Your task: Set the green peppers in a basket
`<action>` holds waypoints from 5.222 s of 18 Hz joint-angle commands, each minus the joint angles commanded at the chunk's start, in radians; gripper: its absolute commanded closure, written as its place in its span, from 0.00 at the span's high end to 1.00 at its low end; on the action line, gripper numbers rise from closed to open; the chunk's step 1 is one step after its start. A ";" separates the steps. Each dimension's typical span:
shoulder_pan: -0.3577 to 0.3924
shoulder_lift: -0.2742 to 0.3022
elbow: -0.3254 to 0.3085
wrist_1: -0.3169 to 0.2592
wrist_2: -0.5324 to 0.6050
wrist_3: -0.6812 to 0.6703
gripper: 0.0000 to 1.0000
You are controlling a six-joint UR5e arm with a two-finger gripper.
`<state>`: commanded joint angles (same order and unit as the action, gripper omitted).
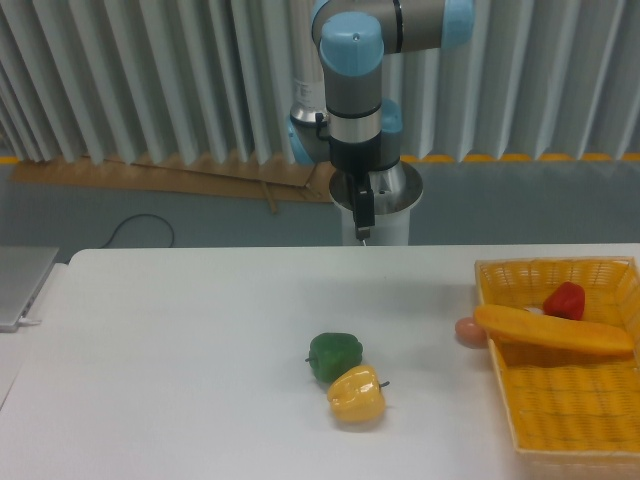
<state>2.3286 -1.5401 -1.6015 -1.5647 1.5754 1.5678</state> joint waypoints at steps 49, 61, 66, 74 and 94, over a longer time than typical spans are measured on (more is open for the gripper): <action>-0.127 -0.290 -0.164 0.532 0.136 -0.281 1.00; -0.150 -0.354 -0.141 0.584 0.189 -0.308 1.00; -0.182 -0.368 -0.124 0.586 0.207 -0.347 1.00; -0.187 -0.391 -0.107 0.584 0.227 -0.357 1.00; -0.135 -0.391 -0.107 0.578 0.285 -0.356 1.00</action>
<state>2.1935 -1.9313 -1.7089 -0.9863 1.8608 1.2119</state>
